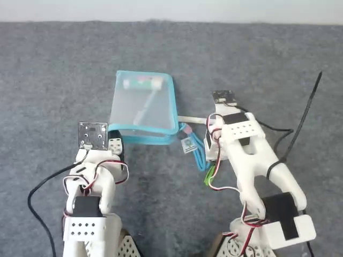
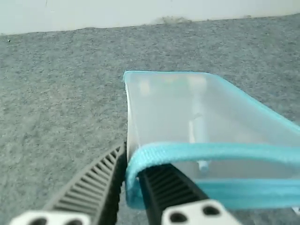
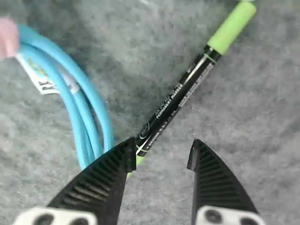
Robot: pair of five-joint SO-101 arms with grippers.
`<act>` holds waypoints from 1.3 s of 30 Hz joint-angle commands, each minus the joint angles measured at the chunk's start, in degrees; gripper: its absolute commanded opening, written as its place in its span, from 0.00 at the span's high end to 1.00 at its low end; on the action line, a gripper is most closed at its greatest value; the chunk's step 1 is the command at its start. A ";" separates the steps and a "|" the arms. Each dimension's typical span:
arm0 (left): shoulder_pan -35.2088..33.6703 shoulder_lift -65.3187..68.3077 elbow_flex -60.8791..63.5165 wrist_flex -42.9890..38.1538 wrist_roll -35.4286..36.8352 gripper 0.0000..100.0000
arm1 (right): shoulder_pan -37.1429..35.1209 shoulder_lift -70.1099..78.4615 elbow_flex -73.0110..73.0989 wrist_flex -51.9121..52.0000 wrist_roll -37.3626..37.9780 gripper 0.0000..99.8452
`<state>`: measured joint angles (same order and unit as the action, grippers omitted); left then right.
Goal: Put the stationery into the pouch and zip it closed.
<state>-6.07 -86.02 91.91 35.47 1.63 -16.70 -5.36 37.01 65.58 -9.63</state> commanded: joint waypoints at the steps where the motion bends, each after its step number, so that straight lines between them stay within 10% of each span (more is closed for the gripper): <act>1: 0.44 -0.09 -3.12 -1.41 -0.44 0.99 | -1.98 1.36 0.53 -2.24 -1.41 0.82; 14: 0.18 -0.09 -3.03 -1.32 -0.44 0.99 | 6.55 10.51 -3.34 -4.26 2.73 1.00; 26: 0.53 -0.18 -2.15 -1.58 -0.44 0.99 | 18.07 10.15 -16.88 2.15 29.71 0.98; 39: 0.53 -0.18 -2.15 -1.49 -0.44 0.99 | 18.15 8.84 -19.60 2.51 31.47 0.78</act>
<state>-6.07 -86.02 91.91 35.38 1.63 0.70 7.21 20.13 67.34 21.14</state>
